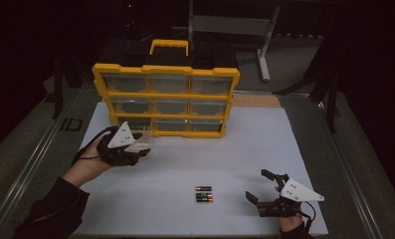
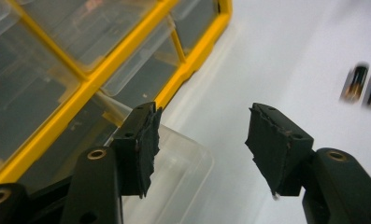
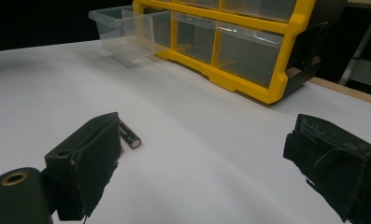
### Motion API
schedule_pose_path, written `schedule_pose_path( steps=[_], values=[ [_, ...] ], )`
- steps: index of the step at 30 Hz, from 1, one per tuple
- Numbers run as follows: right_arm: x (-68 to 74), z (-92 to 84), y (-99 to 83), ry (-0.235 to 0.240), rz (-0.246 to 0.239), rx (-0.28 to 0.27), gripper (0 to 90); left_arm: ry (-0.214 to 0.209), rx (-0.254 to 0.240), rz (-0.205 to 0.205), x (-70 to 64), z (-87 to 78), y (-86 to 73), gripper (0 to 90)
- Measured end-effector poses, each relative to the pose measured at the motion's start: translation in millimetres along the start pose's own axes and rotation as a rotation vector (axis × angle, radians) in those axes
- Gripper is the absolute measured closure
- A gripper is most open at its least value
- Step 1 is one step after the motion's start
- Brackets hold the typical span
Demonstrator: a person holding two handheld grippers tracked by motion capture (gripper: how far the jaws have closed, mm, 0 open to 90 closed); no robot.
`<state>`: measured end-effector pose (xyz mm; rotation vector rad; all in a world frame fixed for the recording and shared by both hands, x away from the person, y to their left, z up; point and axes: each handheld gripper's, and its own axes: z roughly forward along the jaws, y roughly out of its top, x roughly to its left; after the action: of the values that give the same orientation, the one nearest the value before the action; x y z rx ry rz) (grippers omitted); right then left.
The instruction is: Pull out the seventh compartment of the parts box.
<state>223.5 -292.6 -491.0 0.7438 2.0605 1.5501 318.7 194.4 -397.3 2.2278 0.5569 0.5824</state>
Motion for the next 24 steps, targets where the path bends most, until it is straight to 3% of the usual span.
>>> schedule_pose_path(
  steps=[2, 5, 8, 9, 10, 13, 16, 20, 21, 24],
  values=[
    [-0.1, 0.0, 0.0, 0.000, 0.000, 0.000, 9.0, 0.000, 0.000, 0.000, 0.0, 0.0, 0.0, 38.4],
    [0.0, 0.1, 0.0, -0.002, 0.001, 0.001, 9.0, 0.009, -0.009, -0.065, -1.9, -7.3, -1.5, 30.9],
    [0.0, 0.1, -0.1, -0.002, 0.001, 0.001, 9.0, 0.011, -0.013, -0.075, -2.4, -9.1, -1.8, 27.3],
    [0.1, 0.1, 0.0, -0.003, 0.001, 0.001, 9.0, 0.019, -0.020, -0.096, -4.1, -11.2, -2.7, 27.3],
    [0.1, 0.1, -0.1, -0.006, -0.001, 0.003, 9.0, 0.037, -0.023, -0.103, -5.4, -12.5, -3.1, 16.2],
    [0.3, 0.4, -0.1, -0.007, -0.001, 0.004, 9.0, 0.046, -0.036, -0.126, -7.2, -17.7, -5.1, 12.3],
    [0.3, 0.2, 0.0, -0.008, -0.003, 0.004, 9.0, 0.015, -0.035, -0.148, -9.1, -21.2, -8.3, 0.7],
    [0.1, -0.2, 0.1, -0.007, -0.001, 0.003, 9.0, 0.026, -0.048, -0.185, -11.2, -24.7, -11.4, 0.6],
    [0.0, -0.2, 0.1, -0.008, -0.001, 0.002, 9.0, 0.034, -0.056, -0.214, -13.1, -26.2, -13.8, 0.6],
    [0.0, 0.0, 0.0, -0.007, 0.000, 0.004, 9.0, 0.038, -0.082, -0.249, -17.6, -27.2, -19.3, 0.7]
  ],
)
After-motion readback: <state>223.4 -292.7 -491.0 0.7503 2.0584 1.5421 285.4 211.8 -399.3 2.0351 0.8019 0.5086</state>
